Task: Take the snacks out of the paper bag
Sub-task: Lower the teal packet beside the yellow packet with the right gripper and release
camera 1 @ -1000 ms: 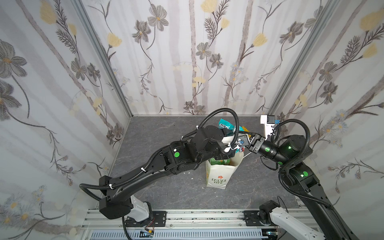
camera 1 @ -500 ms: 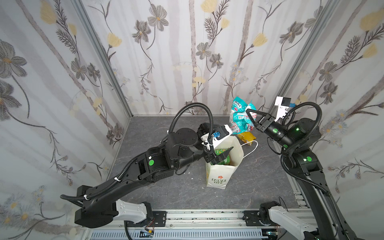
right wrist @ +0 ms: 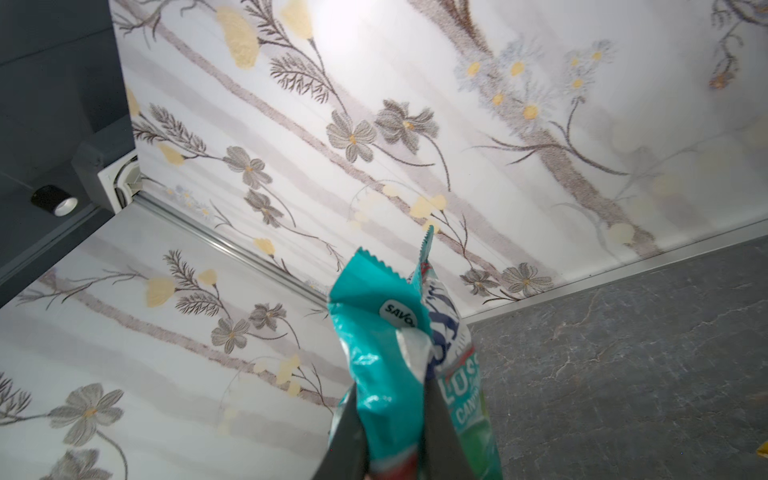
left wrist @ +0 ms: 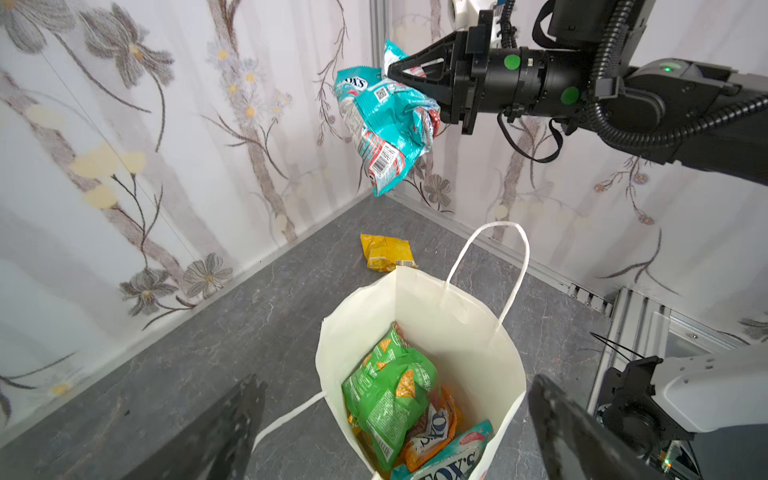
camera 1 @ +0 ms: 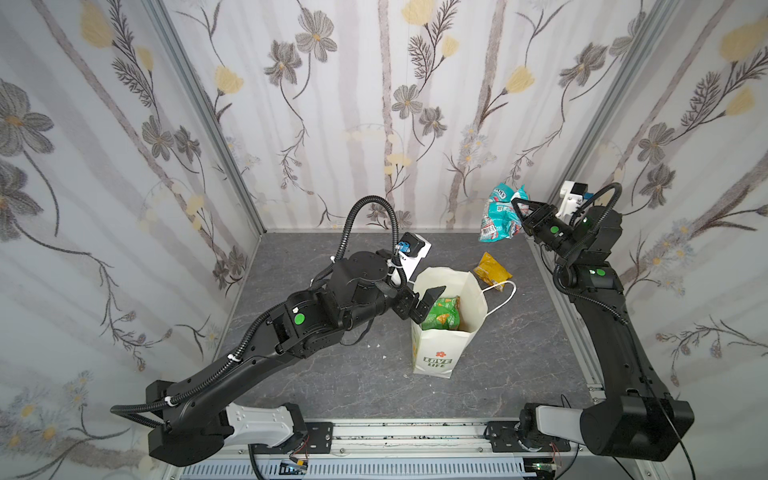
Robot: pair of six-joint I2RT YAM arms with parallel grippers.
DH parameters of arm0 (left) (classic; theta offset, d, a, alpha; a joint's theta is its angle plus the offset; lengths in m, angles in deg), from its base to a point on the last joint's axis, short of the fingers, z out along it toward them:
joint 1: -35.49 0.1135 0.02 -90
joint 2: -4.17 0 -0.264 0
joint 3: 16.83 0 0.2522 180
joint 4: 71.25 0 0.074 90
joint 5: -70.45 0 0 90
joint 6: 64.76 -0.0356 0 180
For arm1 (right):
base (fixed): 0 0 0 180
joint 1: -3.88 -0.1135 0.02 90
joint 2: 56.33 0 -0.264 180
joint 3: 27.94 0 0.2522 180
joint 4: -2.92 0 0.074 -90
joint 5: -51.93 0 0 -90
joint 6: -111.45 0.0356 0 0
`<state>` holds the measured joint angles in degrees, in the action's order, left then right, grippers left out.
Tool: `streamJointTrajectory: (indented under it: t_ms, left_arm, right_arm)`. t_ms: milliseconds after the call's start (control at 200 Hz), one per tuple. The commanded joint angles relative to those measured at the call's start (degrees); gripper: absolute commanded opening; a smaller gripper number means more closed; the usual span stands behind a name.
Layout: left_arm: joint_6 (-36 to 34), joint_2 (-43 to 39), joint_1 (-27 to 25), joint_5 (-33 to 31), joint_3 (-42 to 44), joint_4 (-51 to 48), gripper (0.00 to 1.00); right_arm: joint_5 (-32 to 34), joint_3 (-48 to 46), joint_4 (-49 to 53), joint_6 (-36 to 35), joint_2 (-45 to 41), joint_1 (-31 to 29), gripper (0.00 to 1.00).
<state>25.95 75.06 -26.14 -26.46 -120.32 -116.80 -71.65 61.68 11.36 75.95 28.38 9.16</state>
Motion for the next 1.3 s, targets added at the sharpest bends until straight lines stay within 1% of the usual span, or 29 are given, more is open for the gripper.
streamJointTrajectory:
  t_ms: [0, 140, 165, 325, 660, 764, 1044, 1174, 1294]
  left_arm:
    - [4.0, 0.2, 0.7, 2.3, 0.2, -1.1, 1.00]
    - [5.0, 0.5, 1.3, 4.2, -0.8, -3.8, 1.00]
    - [5.2, 0.6, 1.4, 4.6, -0.9, -4.1, 1.00]
    - [6.2, 0.7, 1.9, 5.6, -1.3, -5.4, 1.00]
    - [6.0, 0.8, 2.4, 6.5, -1.6, -6.7, 1.00]
    - [6.0, 1.1, 2.5, 6.9, -1.8, -6.7, 1.00]
    - [6.1, 0.7, 2.6, 8.0, -0.6, -6.8, 1.00]
    - [6.3, 1.1, 2.6, 8.6, -0.9, -6.5, 1.00]
    - [6.5, 1.1, 2.5, 8.9, -1.2, -6.3, 1.00]
  right_arm:
    - [2.2, 0.5, -3.7, 1.0, 3.0, 1.4, 0.00]
    - [3.6, -0.2, -2.7, 0.4, 6.4, 2.9, 0.00]
    - [3.9, -0.2, -2.3, 0.2, 8.5, 3.2, 0.00]
    - [5.1, -1.5, -0.2, -2.3, 12.9, 5.0, 0.00]
    - [7.3, -3.7, 6.3, -9.9, 20.9, 9.3, 0.00]
    - [8.0, -4.6, 6.8, -11.5, 22.8, 10.3, 0.00]
    - [5.6, -7.3, 6.1, -13.2, 27.0, 14.7, 0.00]
    - [5.0, -7.7, 5.6, -13.9, 29.5, 14.8, 0.00]
    - [2.7, -7.0, 5.3, -14.5, 32.8, 14.6, 0.00]
